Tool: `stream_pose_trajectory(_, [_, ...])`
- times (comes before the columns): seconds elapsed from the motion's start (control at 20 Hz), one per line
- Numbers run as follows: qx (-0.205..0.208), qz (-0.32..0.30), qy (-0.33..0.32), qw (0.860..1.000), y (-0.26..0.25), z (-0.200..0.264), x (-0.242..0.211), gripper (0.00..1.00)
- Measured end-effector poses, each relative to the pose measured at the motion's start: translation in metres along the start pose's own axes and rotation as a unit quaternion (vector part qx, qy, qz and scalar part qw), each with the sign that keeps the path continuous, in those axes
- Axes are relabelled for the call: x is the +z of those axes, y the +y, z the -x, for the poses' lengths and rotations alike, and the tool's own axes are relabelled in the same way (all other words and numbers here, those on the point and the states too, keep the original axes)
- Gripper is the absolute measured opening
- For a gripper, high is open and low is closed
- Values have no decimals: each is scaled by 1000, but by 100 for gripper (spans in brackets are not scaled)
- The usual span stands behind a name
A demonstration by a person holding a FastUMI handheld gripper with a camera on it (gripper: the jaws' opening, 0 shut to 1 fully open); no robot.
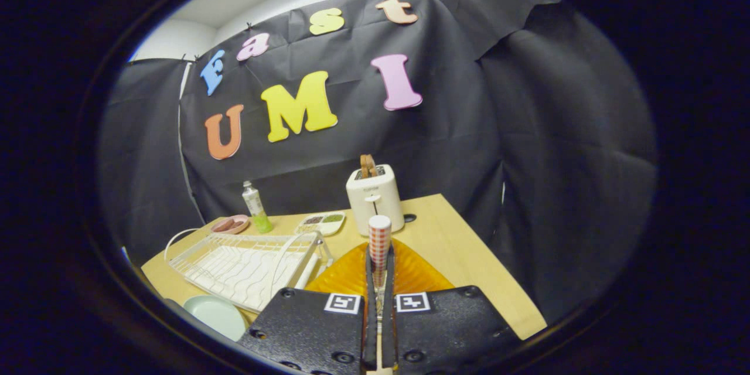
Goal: Take the plate from the dish rack, then take the spoon from the basket and place it into the plate.
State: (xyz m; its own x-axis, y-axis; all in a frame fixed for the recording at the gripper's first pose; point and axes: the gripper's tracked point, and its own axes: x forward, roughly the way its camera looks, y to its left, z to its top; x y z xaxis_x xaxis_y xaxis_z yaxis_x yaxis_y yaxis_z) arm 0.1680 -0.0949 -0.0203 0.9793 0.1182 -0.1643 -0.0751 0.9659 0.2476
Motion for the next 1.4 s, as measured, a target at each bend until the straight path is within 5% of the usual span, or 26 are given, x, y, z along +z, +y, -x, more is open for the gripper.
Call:
stream_pose_trajectory(0.2, [-20,12,-66,998,18,49,51,8])
stream_pose_trajectory(0.55, [58,33,-107,992,147,137,69,8])
stream_pose_trajectory(1.0, [101,84,-60,990,268,135,-38,8])
stream_pose_trajectory(1.4, [111,76,10,991,309,109,-116,8])
